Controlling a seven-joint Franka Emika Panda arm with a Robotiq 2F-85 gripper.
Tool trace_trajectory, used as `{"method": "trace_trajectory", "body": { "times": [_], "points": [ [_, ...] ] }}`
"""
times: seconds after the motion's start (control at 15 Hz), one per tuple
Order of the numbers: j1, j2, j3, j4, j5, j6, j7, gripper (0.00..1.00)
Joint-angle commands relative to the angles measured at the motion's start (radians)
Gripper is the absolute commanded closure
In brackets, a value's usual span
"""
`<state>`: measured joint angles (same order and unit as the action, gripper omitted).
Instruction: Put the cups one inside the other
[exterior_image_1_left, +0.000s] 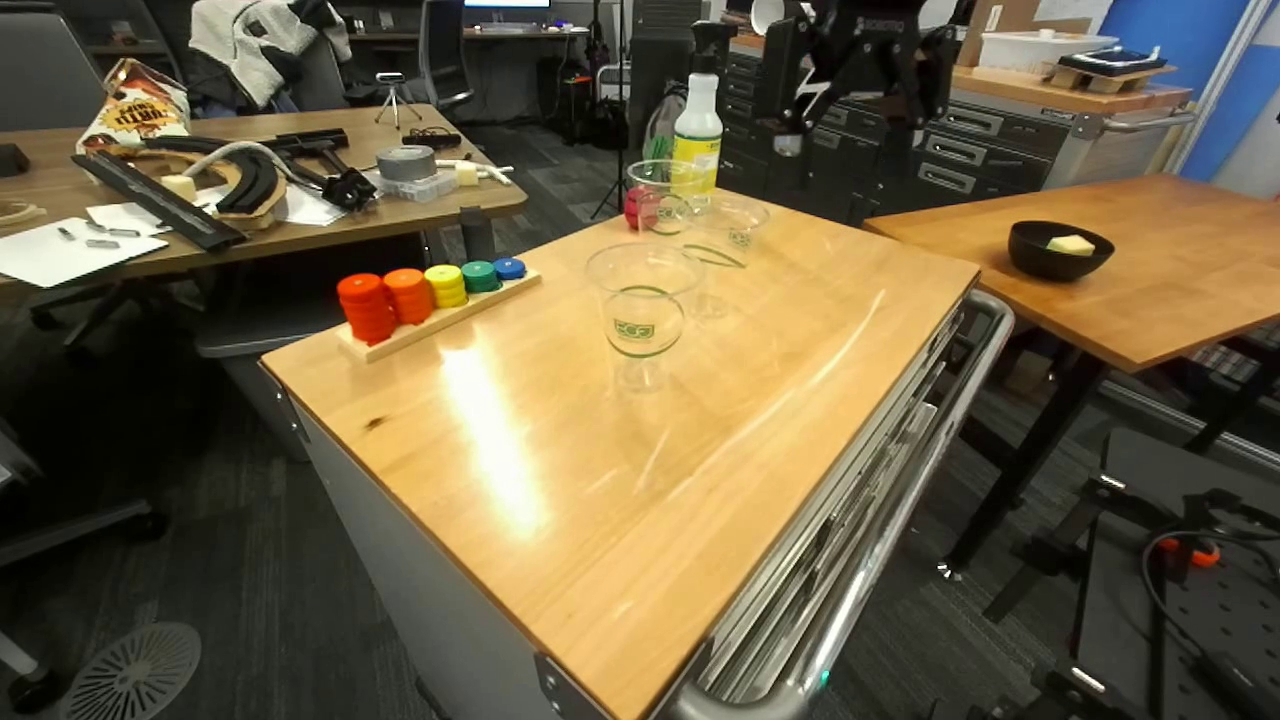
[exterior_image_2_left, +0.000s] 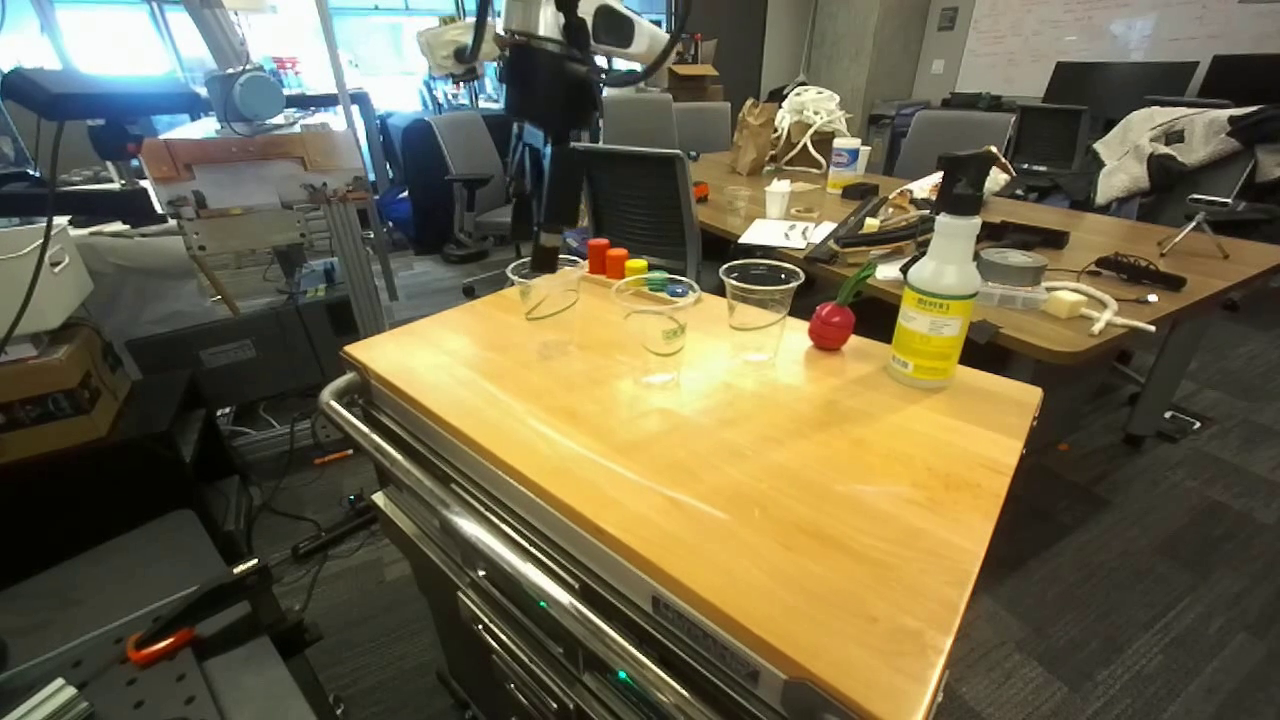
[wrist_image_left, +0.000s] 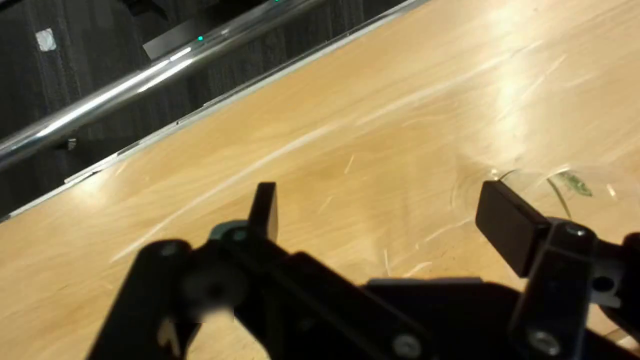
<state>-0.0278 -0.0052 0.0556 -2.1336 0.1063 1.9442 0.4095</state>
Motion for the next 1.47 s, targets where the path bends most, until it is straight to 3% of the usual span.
{"method": "trace_trajectory", "body": {
  "times": [0.0, 0.4, 0.8, 0.87, 0.93, 1.13, 1.4],
  "points": [
    [0.017, 0.102, -0.022, 0.103, -0.078, 0.052, 0.093, 0.00],
    [0.033, 0.197, -0.059, 0.160, -0.205, 0.108, 0.243, 0.00],
    [0.032, 0.281, -0.070, 0.211, -0.150, 0.107, 0.232, 0.00],
    [0.033, 0.291, -0.072, 0.218, -0.146, 0.108, 0.237, 0.07],
    [0.034, 0.300, -0.074, 0.224, -0.141, 0.108, 0.240, 0.27],
    [0.038, 0.311, -0.081, 0.233, -0.140, 0.111, 0.255, 0.38],
    [0.038, 0.319, -0.087, 0.229, -0.132, 0.116, 0.275, 0.71]
  ]
}}
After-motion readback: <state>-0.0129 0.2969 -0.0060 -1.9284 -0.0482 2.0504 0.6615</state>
